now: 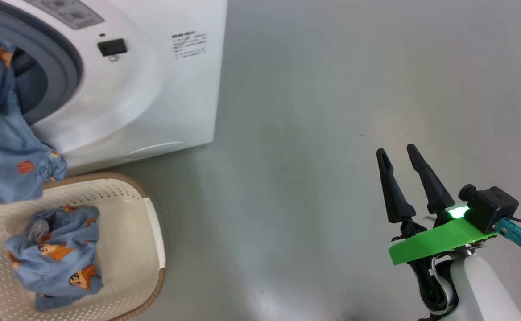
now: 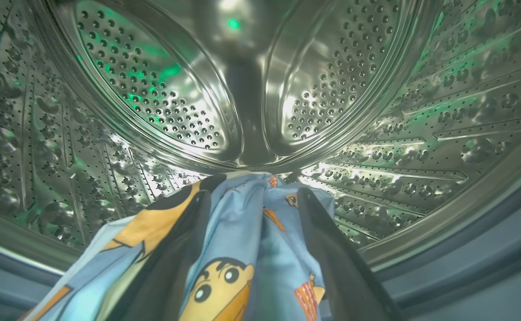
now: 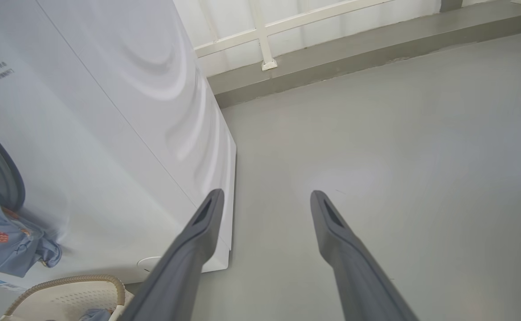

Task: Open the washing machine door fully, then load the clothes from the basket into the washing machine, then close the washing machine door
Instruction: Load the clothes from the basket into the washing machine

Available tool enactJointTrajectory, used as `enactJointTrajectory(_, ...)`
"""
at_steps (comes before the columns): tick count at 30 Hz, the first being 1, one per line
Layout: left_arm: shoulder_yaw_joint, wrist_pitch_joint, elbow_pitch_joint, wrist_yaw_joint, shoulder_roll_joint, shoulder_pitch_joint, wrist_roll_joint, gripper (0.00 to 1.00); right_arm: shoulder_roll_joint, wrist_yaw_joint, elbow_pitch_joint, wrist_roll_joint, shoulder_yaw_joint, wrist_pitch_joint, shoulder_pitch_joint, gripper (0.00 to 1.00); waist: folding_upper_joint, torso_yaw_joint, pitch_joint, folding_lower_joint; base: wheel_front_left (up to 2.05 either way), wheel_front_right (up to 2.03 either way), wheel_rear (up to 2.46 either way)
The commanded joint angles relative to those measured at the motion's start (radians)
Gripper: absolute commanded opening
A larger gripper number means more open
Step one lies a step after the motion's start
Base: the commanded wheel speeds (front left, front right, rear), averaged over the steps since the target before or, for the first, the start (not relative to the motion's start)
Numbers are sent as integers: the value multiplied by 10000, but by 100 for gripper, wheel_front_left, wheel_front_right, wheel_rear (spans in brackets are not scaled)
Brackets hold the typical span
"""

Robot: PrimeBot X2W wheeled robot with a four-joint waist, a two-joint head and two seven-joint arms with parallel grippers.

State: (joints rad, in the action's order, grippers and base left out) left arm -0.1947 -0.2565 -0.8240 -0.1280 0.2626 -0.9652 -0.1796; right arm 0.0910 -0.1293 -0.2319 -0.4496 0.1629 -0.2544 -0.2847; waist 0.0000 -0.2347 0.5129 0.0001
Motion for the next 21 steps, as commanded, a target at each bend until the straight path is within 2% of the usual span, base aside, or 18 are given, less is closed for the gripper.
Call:
enactJointTrajectory(1, -320, -53, 557, -24, 340, 462, -65, 100, 83, -14, 233, 36, 135, -74, 160, 100, 0, 94, -160, -1, 0, 0, 0)
enactJointTrajectory(21, -304, -53, 3492, -26, -714, 4251, 14, 100, 681, -14, 74, 34, -117, -74, 879, 100, 0, 707, -1773, -1, 0, 0, 0)
